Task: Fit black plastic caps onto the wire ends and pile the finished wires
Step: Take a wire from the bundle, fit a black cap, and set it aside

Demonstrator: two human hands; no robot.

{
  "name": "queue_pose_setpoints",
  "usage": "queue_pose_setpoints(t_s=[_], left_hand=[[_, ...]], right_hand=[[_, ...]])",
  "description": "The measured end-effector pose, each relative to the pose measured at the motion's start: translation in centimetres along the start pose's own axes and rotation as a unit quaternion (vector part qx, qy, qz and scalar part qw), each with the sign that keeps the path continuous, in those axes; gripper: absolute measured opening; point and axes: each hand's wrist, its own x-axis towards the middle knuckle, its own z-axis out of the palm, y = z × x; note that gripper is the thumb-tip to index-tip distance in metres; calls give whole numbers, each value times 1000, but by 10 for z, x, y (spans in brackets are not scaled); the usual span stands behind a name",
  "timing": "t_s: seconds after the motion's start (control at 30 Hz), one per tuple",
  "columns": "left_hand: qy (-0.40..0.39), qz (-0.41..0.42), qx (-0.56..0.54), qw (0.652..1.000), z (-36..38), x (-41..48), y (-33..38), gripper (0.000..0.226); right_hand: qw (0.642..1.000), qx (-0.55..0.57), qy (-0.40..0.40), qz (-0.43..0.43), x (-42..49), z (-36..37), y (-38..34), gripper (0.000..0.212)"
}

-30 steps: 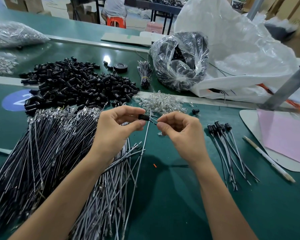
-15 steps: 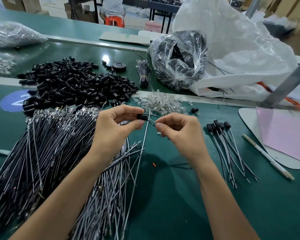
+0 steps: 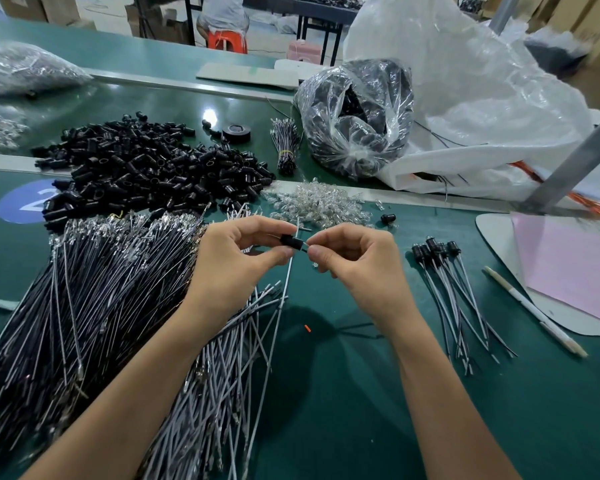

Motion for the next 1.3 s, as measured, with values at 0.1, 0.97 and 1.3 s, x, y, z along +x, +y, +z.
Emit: queue_pose_setpoints(t_s=[0.1, 0.97, 1.3], left_hand=[[4, 2, 5, 1000, 0, 0, 0, 28], [20, -14, -33, 999, -1, 2, 2, 25], [17, 0, -36, 999, 0, 1, 0, 27]], right_hand=[[1000, 7, 5, -7, 0, 0, -1, 17], [998, -10, 41, -50, -2, 0, -7, 24], [999, -10, 23, -47, -3, 0, -6, 21]])
